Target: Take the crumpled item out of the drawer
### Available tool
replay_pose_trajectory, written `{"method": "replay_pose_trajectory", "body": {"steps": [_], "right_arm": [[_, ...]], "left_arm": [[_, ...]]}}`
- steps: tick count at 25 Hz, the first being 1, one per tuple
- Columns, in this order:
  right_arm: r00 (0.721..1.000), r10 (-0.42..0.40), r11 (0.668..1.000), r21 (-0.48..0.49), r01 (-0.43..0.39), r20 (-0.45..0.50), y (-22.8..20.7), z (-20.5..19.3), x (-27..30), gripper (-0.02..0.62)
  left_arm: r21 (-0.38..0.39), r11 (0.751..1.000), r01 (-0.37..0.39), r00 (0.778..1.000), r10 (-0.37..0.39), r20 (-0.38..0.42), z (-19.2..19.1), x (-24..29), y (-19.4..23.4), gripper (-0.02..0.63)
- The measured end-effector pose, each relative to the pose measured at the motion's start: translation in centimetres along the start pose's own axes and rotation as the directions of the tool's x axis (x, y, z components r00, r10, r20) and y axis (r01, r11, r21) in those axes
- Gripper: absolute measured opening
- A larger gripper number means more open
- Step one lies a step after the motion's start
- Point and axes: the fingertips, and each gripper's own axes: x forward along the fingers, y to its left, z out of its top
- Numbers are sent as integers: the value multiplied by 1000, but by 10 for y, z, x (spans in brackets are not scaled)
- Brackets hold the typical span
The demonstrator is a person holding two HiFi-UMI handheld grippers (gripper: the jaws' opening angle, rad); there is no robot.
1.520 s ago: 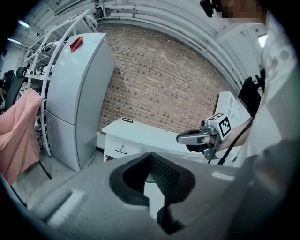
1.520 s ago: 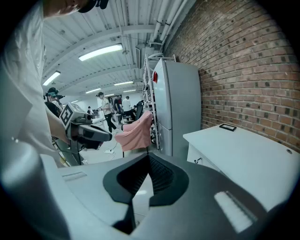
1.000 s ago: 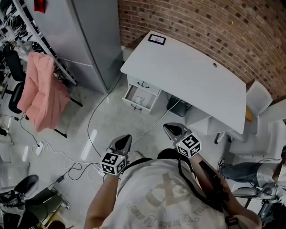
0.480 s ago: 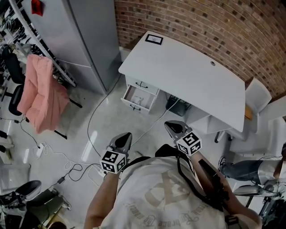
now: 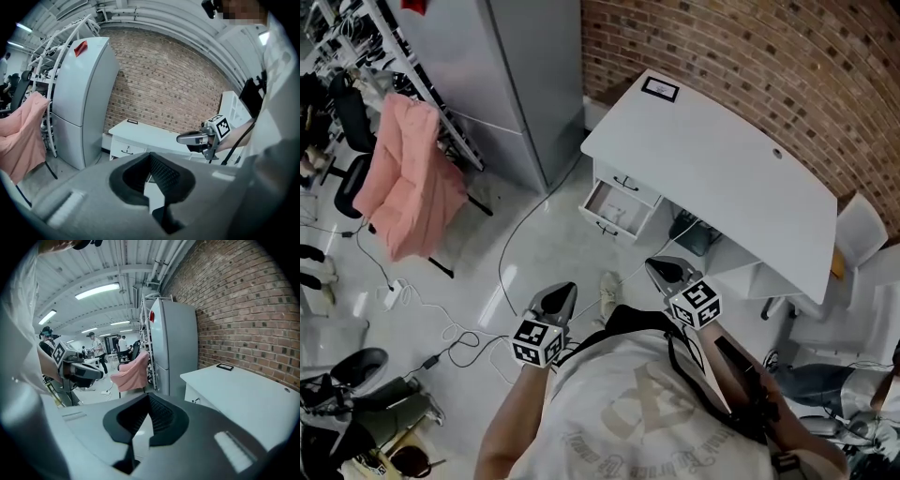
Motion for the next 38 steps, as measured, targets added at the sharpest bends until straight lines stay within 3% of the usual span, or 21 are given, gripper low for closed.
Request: {"method": "replay_pose_trajectory", "body": {"steps": [8,19,26,38], "right_arm": [[999,47,998,29,-46,-15,-7,5,62,8],[1000,-24,994,110,26,-20,-75,31,136,8],[998,-47,985,163,55,-52,-112,25,173,8],[992,-74,973,211,95,-107,-138,18,225,8]], "left_arm": [[-14,1000,-16,999,16,-36,8,14,49,3],[41,997,72,989,-66,-129,60,89,119,3],[67,988,139,969,-122,-214,71,142,142,3],[64,980,189,947,-164,-277,84,190,183,3]]}}
